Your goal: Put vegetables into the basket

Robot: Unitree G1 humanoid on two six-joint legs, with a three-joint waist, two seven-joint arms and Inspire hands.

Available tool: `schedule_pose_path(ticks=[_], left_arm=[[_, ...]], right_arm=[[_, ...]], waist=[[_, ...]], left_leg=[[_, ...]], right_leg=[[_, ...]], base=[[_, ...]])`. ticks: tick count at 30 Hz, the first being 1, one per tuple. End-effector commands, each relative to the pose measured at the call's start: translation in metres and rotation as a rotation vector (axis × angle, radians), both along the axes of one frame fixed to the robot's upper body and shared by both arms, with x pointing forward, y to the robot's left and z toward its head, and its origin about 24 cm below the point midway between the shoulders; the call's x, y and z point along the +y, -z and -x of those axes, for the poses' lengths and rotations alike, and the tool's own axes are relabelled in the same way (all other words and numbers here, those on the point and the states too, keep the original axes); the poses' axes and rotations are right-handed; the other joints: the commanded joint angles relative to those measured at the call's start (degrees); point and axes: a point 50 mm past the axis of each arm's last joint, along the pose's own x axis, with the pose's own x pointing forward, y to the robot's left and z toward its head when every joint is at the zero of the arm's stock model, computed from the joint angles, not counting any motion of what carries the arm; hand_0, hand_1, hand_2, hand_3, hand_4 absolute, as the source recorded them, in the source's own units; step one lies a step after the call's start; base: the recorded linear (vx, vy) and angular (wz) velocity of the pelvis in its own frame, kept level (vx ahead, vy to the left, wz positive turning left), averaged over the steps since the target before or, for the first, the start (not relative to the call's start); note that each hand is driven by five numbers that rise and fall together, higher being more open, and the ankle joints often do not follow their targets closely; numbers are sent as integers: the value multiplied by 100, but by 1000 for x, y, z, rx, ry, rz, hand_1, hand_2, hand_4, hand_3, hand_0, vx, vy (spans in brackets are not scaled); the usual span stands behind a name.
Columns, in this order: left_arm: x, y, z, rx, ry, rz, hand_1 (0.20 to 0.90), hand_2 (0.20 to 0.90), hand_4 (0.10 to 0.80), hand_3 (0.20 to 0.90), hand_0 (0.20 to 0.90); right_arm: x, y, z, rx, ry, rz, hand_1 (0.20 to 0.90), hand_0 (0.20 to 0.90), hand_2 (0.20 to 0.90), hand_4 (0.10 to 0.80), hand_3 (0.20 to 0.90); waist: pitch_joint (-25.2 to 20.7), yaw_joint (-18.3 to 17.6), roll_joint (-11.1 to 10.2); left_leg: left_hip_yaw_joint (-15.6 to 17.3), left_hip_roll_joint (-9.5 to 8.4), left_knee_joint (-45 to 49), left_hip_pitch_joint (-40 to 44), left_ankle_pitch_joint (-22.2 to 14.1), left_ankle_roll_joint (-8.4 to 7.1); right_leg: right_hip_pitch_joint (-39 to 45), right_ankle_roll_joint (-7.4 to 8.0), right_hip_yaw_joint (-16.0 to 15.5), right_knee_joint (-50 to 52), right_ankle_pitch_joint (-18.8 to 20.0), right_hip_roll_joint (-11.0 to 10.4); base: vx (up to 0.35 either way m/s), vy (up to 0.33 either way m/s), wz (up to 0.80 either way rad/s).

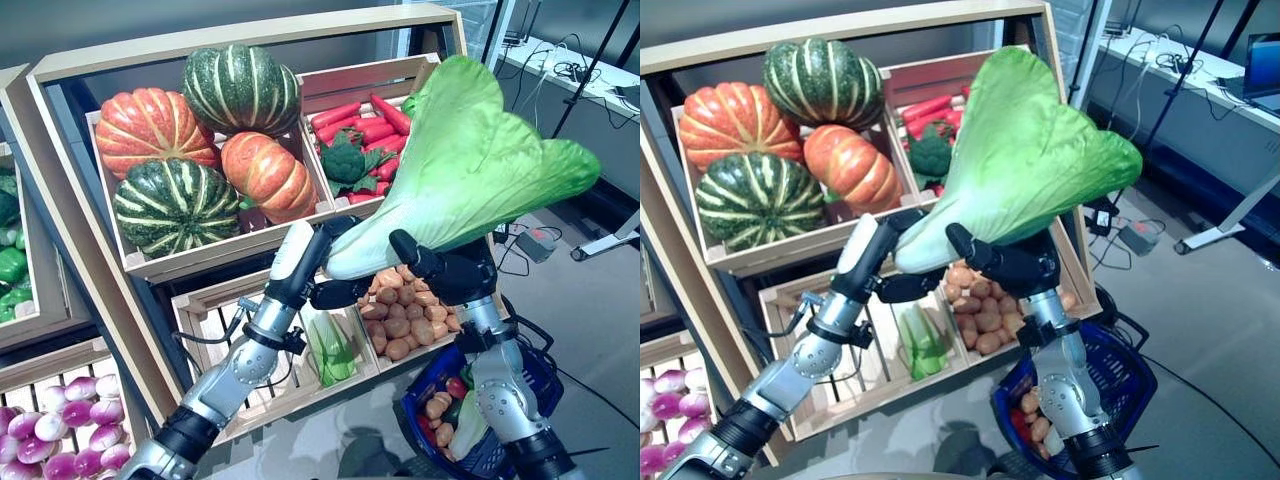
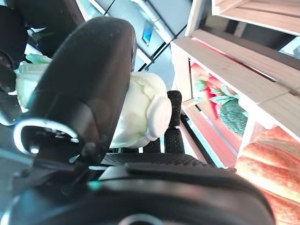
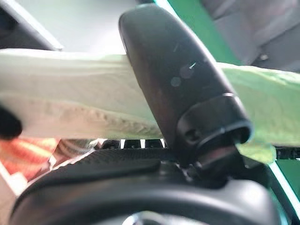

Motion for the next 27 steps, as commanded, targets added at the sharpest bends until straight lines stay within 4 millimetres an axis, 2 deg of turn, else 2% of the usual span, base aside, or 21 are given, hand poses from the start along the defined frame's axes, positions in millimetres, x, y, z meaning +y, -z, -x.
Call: schedule_pose_path(ticks=[1, 13, 14, 15, 20, 27], left_arm=[[-22, -2, 7, -92, 211, -99, 300, 300, 400, 300, 300], [-9, 46, 7, 149, 149, -163, 300, 300, 400, 300, 300], [-8, 51, 6, 172, 139, -160, 300, 300, 400, 300, 300], [-6, 57, 5, 219, 122, -146, 300, 300, 400, 300, 300], [-5, 74, 6, 320, 102, -136, 300, 300, 400, 300, 300], [-5, 80, 6, 374, 82, -107, 300, 300, 400, 300, 300]], right_arm=[[-6, -96, -8, -466, -15, -310, 900, 900, 900, 800, 900], [-20, -108, -5, -558, -27, -417, 900, 900, 900, 800, 900], [-21, -109, -6, -557, -28, -445, 378, 378, 378, 452, 378], [-23, -108, -6, -568, -34, -481, 300, 300, 300, 400, 300], [-20, -109, -5, -582, -65, -538, 300, 300, 300, 400, 300], [-14, -108, -7, -559, -71, -526, 300, 300, 300, 400, 300]], waist=[[-248, -35, -234], [-271, -36, -267], [-268, -36, -267], [-267, -29, -267], [-280, -28, -266], [-264, -7, -260]], left_leg=[[79, -237, 11, 139, -771, 83], [99, -208, 11, 118, -757, 68], [107, -203, 11, 116, -752, 66], [112, -203, 11, 113, -751, 71], [122, -199, 11, 103, -743, 74], [127, -188, 11, 94, -728, 70]], right_leg=[[224, -43, -8, 6, -454, 74], [197, -53, 7, 6, -457, 85], [196, -55, 11, 6, -454, 84], [189, -54, 15, 6, -448, 88], [179, -57, 26, 6, -441, 89], [174, -61, 18, 6, -435, 85]], base=[[0, 0, 0], [0, 0, 0], [0, 0, 0], [0, 0, 0], [0, 0, 0], [0, 0, 0]])
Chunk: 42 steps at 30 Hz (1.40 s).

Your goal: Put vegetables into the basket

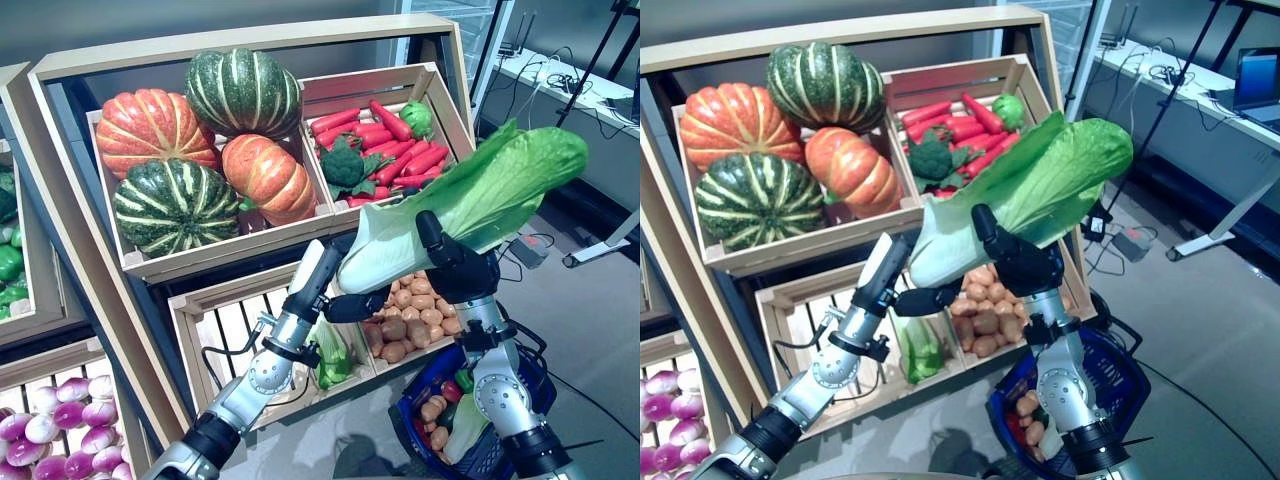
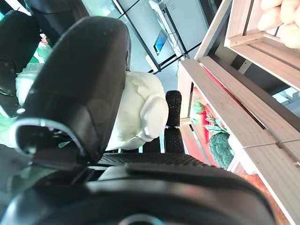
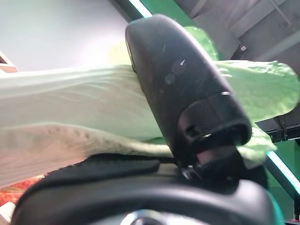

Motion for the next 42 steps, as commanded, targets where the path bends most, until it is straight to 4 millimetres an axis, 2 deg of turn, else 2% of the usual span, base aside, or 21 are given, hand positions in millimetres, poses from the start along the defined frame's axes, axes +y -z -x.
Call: schedule_pose_path(ticks=[1, 4, 5, 6, 7, 14, 21, 25, 32, 42], left_arm=[[9, 46, 4, 196, 30, -208, 300, 300, 400, 300, 300], [12, 46, 4, 214, 19, -187, 300, 300, 400, 300, 300], [12, 48, 4, 230, 21, -181, 321, 321, 414, 321, 321], [12, 49, 3, 248, 29, -182, 728, 728, 685, 728, 728], [12, 50, 4, 257, 27, -180, 900, 900, 800, 900, 900], [29, 67, 5, 405, -79, -85, 900, 900, 800, 900, 900], [59, 89, 12, 547, -247, 33, 900, 900, 800, 900, 900], [80, 92, 13, 531, -386, 18, 900, 900, 800, 900, 900], [96, 93, 15, 524, -460, -49, 900, 900, 800, 900, 900], [122, 121, 35, 654, -625, -76, 900, 900, 800, 900, 900]], right_arm=[[-8, -119, -3, -589, 3, -439, 300, 300, 300, 400, 300], [-8, -118, -3, -585, 1, -428, 300, 300, 300, 400, 300], [-8, -117, -3, -582, 1, -424, 300, 300, 300, 400, 300], [-7, -117, -2, -580, 2, -417, 300, 300, 300, 400, 300], [-7, -116, -2, -578, 7, -403, 300, 300, 300, 400, 300], [-9, -110, -3, -540, 114, -249, 300, 300, 300, 400, 300], [-34, -85, -2, -448, 287, -115, 300, 300, 300, 400, 300], [-55, -69, 1, -379, 411, -46, 300, 300, 300, 400, 300], [-77, -50, 11, -298, 569, 22, 300, 300, 300, 400, 300], [-93, -48, 23, -272, 719, 112, 300, 300, 300, 400, 300]], waist=[[-131, -27, -186], [-122, -21, -186], [-121, -24, -188], [-121, -25, -189], [-121, -28, -189], [-136, -50, -196], [-124, -131, -200], [-116, -224, -201], [-85, -307, -142], [-37, -461, -86]], left_leg=[[103, -194, 11, 109, -727, 69], [100, -194, 11, 111, -719, 66], [102, -192, 11, 117, -723, 68], [105, -191, 11, 118, -722, 69], [109, -188, 11, 117, -722, 68], [138, -182, 11, 126, -722, 69], [229, -147, 11, 143, -706, 70], [305, -122, 11, 161, -689, 62], [349, -97, 11, 158, -672, 49], [492, -52, 11, 156, -631, 14]], right_leg=[[201, -59, -2, 7, -436, 80], [208, -61, -1, 7, -434, 78], [212, -63, -3, 7, -433, 79], [212, -64, -4, 7, -432, 78], [210, -62, -3, 7, -431, 77], [203, -61, 20, 7, -429, 85], [174, -55, 77, 7, -407, 102], [161, -53, 128, 7, -388, 110], [133, -44, 179, 7, -382, 113], [65, -63, 277, 7, -390, 155]], base=[[0, 0, 0], [0, 0, 0], [0, 0, 0], [0, 0, 0], [0, 0, 0], [0, 0, 0], [1, -3, -2], [1, -8, -3], [-3, -27, -7], [-1, -77, -5]])
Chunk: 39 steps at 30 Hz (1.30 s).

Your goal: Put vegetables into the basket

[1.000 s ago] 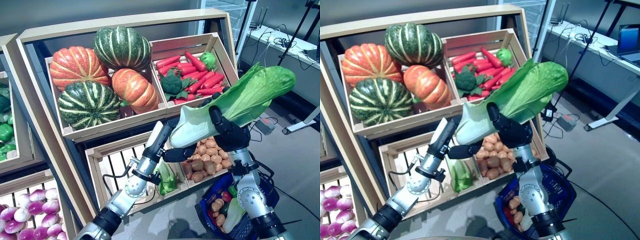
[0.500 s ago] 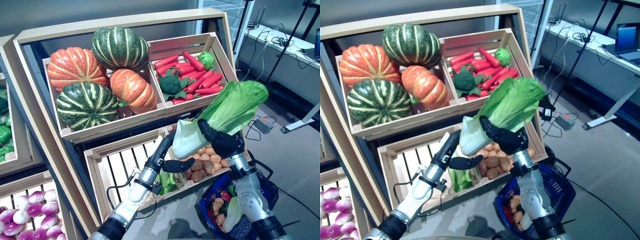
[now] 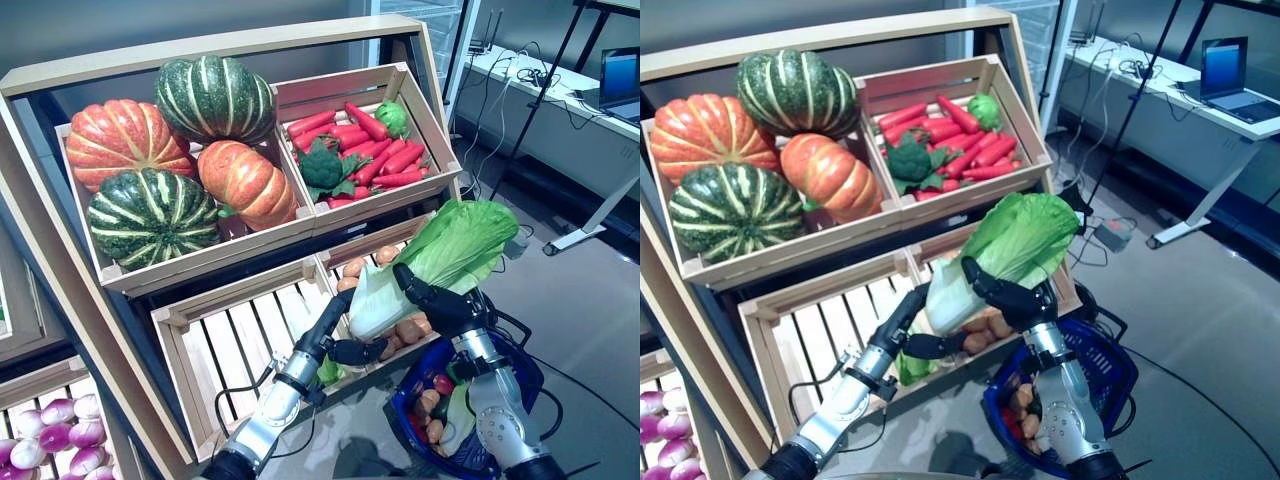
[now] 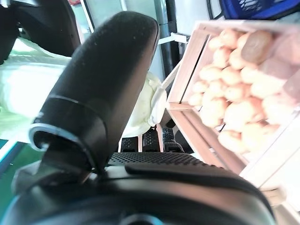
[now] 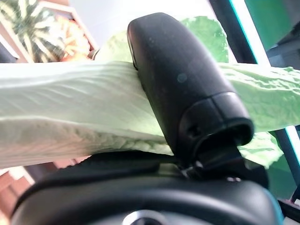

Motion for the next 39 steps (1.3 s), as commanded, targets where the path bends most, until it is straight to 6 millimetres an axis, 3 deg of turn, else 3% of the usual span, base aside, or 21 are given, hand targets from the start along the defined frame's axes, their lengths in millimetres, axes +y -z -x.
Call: schedule_pose_path(ticks=[1, 4, 6, 9, 13, 17, 19, 22, 30, 35, 39], left_arm=[[129, 37, 4, 216, -548, -273, 900, 900, 800, 900, 900], [135, 42, 11, 231, -573, -307, 900, 900, 800, 900, 900], [139, 46, 17, 258, -609, -303, 900, 900, 800, 900, 900], [147, 53, 26, 326, -673, -263, 900, 900, 800, 900, 900], [147, 55, 22, 361, -742, -183, 900, 900, 800, 900, 900], [142, 56, 15, 378, -771, -135, 900, 900, 800, 900, 900], [144, 55, 15, 368, -782, -152, 900, 900, 800, 900, 900], [148, 52, 13, 350, -797, -170, 900, 900, 800, 900, 900], [158, 15, -7, 127, -746, -305, 900, 900, 800, 900, 900], [171, -16, -13, -25, -737, -389, 900, 900, 800, 900, 900], [175, -34, -25, -111, -725, -427, 900, 900, 800, 900, 900]], right_arm=[[-81, -109, 0, -614, 504, -44, 300, 300, 300, 400, 300], [-90, -108, 2, -596, 519, -35, 300, 300, 300, 400, 300], [-93, -109, 3, -609, 516, -32, 300, 300, 300, 400, 300], [-97, -115, 5, -652, 507, -45, 300, 300, 300, 400, 300], [-89, -129, -7, -695, 490, -57, 300, 300, 300, 400, 300], [-91, -122, -2, -663, 519, -65, 300, 300, 300, 400, 300], [-95, -112, 3, -634, 523, -67, 300, 300, 300, 400, 300], [-93, -106, 4, -597, 520, -61, 300, 300, 300, 400, 300], [-95, -72, -1, -356, 623, 74, 300, 300, 300, 400, 300], [-105, -37, -19, -114, 673, 293, 300, 300, 300, 400, 300], [-121, -18, -35, 61, 771, 427, 300, 300, 300, 400, 300]], waist=[[-13, -266, -102], [19, -298, -125], [93, -307, -165], [322, -212, -194], [413, -131, -144], [289, -171, -99], [214, -224, -86], [160, -245, -83], [235, -267, -68], [402, 47, -23], [556, 223, -48]], left_leg=[[185, -140, 13, 203, -626, 12], [322, -95, 383, 109, -724, -39], [428, 18, 1267, -173, -994, -87], [-30, 151, 2498, -892, -808, -248], [-602, -62, 964, -648, -555, -182], [-698, -174, 302, -332, -455, -85], [-578, -163, 52, -137, -426, -45], [-609, -208, 13, -92, -484, 19], [-538, -220, 13, -136, -551, 170], [-39, -103, 13, -132, -527, 177], [-149, -40, 371, -417, -570, 116]], right_leg=[[240, -35, 15, 9, -450, 101], [230, -90, 77, 9, -447, 104], [225, -169, 126, 9, -430, 81], [256, -300, 322, 9, -326, 94], [242, -242, 498, 9, -338, 3], [230, -107, 253, 9, -379, -103], [241, -40, 153, 9, -379, -136], [225, 29, 133, 9, -354, -156], [-31, 153, 157, 372, -428, -235], [-108, 288, -697, 600, -433, -509], [-234, 181, -651, 686, -498, -480]], base=[[24, -110, -10], [23, -120, -5], [-10, -92, -7], [-54, -28, -18], [-13, 179, -60], [67, 210, -3], [93, 155, -10], [60, 125, -8], [14, 60, -2], [-22, -28, -32], [-41, -153, -56]])
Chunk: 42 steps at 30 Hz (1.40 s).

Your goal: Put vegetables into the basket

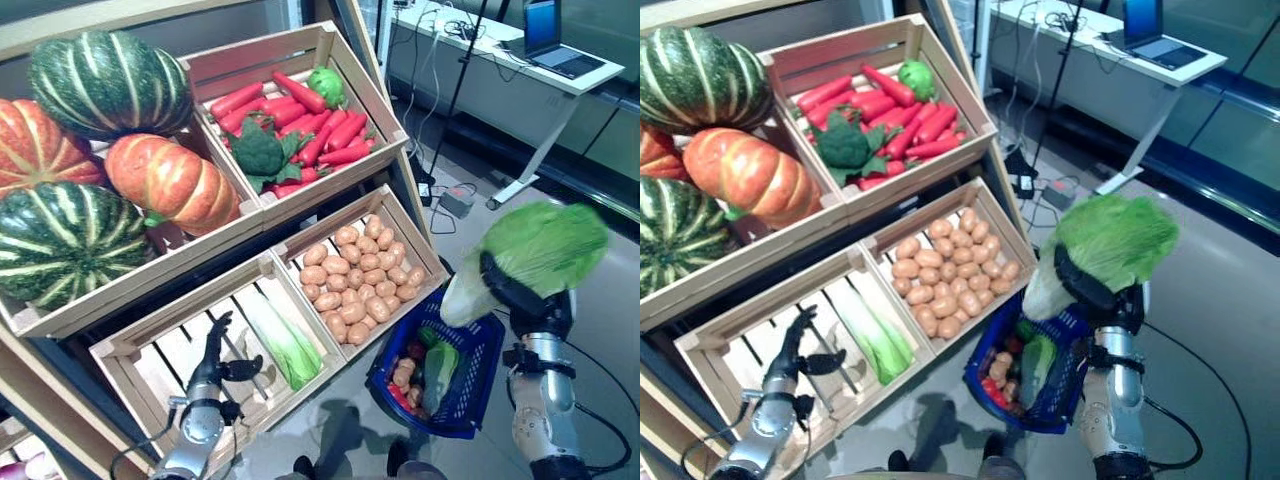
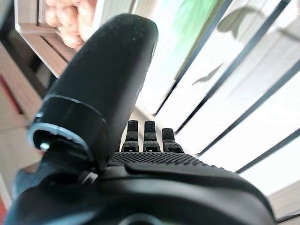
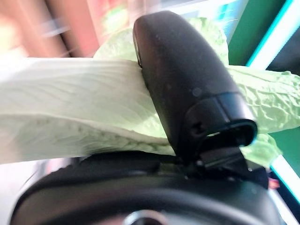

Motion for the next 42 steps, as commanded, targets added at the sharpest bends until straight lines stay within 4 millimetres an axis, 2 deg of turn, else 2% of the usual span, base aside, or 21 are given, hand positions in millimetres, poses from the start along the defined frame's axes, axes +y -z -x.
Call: schedule_pose_path(ticks=[1, 5, 8, 10, 15, 22, 24, 30, 33, 34, 36, 37, 38, 39, 42], left_arm=[[3, -55, -42, -276, 48, -104, 900, 900, 800, 900, 900], [1, -62, -49, -318, 48, -94, 900, 900, 800, 900, 900], [-4, -67, -51, -341, 74, -93, 900, 900, 800, 900, 900], [-8, -74, -56, -378, 103, -113, 900, 900, 800, 900, 900], [-13, -97, -72, -481, 129, -139, 900, 900, 800, 900, 900], [-26, -119, -88, -597, 156, -107, 900, 900, 800, 900, 900], [-33, -129, -94, -639, 174, -99, 900, 900, 800, 900, 900], [-45, -136, -97, -677, 184, -57, 900, 900, 800, 900, 900], [-49, -138, -96, -698, 193, -48, 900, 900, 800, 900, 900], [-52, -142, -97, -717, 201, -44, 900, 900, 800, 900, 900], [-55, -144, -97, -726, 212, -38, 900, 900, 800, 900, 900], [-58, -146, -98, -741, 224, -38, 900, 900, 800, 900, 900], [-58, -146, -98, -741, 224, -38, 900, 900, 800, 900, 900], [-61, -149, -98, -753, 237, -47, 900, 900, 800, 900, 900], [-63, -157, -98, -777, 264, -72, 900, 900, 800, 900, 900]], right_arm=[[-24, -58, -36, -174, 121, 136, 300, 300, 300, 400, 300], [-44, -52, -39, -62, 198, 199, 300, 300, 300, 400, 300], [-52, -53, -41, -26, 253, 220, 300, 300, 300, 400, 300], [-60, -61, -48, -33, 280, 199, 300, 300, 300, 400, 300], [-64, -84, -70, -78, 301, 142, 300, 300, 300, 400, 300], [-82, -102, -84, -129, 380, -24, 300, 300, 300, 400, 300], [-87, -110, -91, -141, 397, -93, 300, 300, 300, 400, 300], [-94, -122, -100, -90, 404, -134, 300, 300, 300, 400, 300], [-99, -125, -100, -79, 424, -157, 300, 300, 300, 400, 300], [-102, -130, -101, -87, 433, -163, 300, 300, 300, 400, 300], [-104, -133, -101, -84, 434, -182, 300, 300, 300, 400, 300], [-103, -139, -105, -115, 388, -220, 869, 869, 869, 780, 869], [-103, -139, -105, -115, 388, -220, 869, 869, 869, 780, 869], [-99, -147, -109, -189, 299, -256, 900, 900, 900, 800, 900], [-90, -146, -113, -186, 232, -225, 900, 900, 900, 800, 900]], waist=[[163, 62, 160], [369, 76, 197], [527, 65, 275], [701, 65, 356], [1165, 43, 518], [1604, 40, 672], [1719, 54, 740], [1911, 114, 855], [1941, 119, 875], [1940, 108, 889], [1941, 119, 907], [1941, 114, 919], [1941, 114, 919], [1941, 113, 931], [1941, 88, 918]], left_leg=[[-474, -154, 568, -194, -849, 176], [-486, 0, 1235, -579, -994, 31], [-523, 17, 1384, -763, -995, -28], [-582, 25, 1622, -971, -1055, -62], [-681, 79, 2559, -1606, -1352, -77], [-711, 265, 4056, -2632, -1935, 74], [-718, 306, 4702, -3033, -2205, 170], [-736, 250, 5660, -3667, -2617, 272], [-729, 276, 5979, -3878, -2752, 299], [-724, 308, 6340, -4166, -2879, 342], [-710, 299, 6345, -4149, -2909, 317], [-701, 307, 6478, -4250, -2969, 317], [-701, 307, 6478, -4250, -2969, 317], [-715, 291, 6595, -4361, -3011, 306], [-687, 282, 6737, -4530, -3045, 327]], right_leg=[[146, -32, 109, 637, -828, -34], [57, -189, 72, 782, -911, -49], [-19, -245, 30, 864, -966, -65], [-163, -303, -29, 1049, -1070, -96], [-792, -459, -46, 2046, -1434, -261], [-1904, -661, -3, 3773, -2006, -584], [-2362, -723, -19, 4469, -2211, -782], [-3162, -687, 56, 5621, -2538, -1177], [-3419, -684, 104, 5934, -2639, -1259], [-3740, -729, 155, 6306, -2769, -1345], [-3768, -688, 172, 6314, -2771, -1357], [-3906, -684, 214, 6457, -2825, -1400], [-3906, -684, 214, 6457, -2825, -1400], [-4036, -684, 251, 6589, -2872, -1432], [-4270, -680, 318, 6774, -2897, -1493]], base=[[-42, -162, -5], [-37, -107, -4], [-79, -46, 1], [-136, -36, 4], [-167, 8, 5], [-161, 2, 10], [-136, 39, 17], [-68, 73, -4], [-32, 29, -6], [0, 0, 0], [7, 24, 8], [2, 19, 7], [6, 31, 2], [0, 0, 0], [0, 27, -6]])
